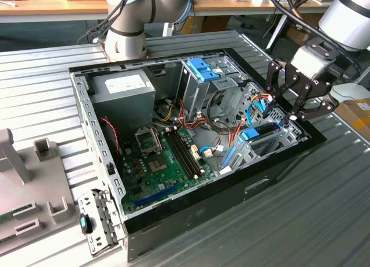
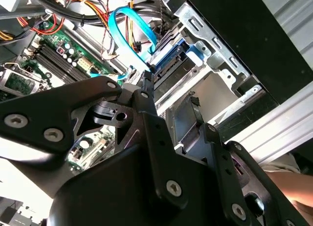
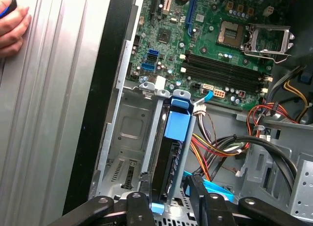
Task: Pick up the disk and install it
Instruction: 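Insert the first disk wire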
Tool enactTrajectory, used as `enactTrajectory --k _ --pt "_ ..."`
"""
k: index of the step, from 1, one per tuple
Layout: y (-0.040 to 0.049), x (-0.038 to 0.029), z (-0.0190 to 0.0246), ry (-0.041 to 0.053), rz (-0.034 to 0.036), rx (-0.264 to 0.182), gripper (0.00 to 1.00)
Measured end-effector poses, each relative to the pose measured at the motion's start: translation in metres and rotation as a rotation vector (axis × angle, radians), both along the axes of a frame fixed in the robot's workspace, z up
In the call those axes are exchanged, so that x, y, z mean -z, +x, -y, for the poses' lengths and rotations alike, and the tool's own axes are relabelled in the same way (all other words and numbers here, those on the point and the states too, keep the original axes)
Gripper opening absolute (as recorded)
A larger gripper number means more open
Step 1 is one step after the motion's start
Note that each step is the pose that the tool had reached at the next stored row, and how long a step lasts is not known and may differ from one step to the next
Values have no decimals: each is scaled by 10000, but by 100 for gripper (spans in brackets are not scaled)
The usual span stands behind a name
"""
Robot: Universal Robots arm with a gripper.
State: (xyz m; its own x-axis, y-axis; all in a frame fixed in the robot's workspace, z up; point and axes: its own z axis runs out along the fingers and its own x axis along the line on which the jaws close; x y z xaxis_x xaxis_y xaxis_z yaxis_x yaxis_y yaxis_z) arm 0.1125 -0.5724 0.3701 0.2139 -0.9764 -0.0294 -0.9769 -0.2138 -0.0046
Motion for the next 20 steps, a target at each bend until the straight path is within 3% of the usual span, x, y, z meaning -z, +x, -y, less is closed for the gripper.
enactTrajectory --k 5,11,20 --pt "14 0 -15 1 0 -30 44" --pt "99 0 -55 0 0 -334 44" --pt "122 0 -89 1 0 -532 44"
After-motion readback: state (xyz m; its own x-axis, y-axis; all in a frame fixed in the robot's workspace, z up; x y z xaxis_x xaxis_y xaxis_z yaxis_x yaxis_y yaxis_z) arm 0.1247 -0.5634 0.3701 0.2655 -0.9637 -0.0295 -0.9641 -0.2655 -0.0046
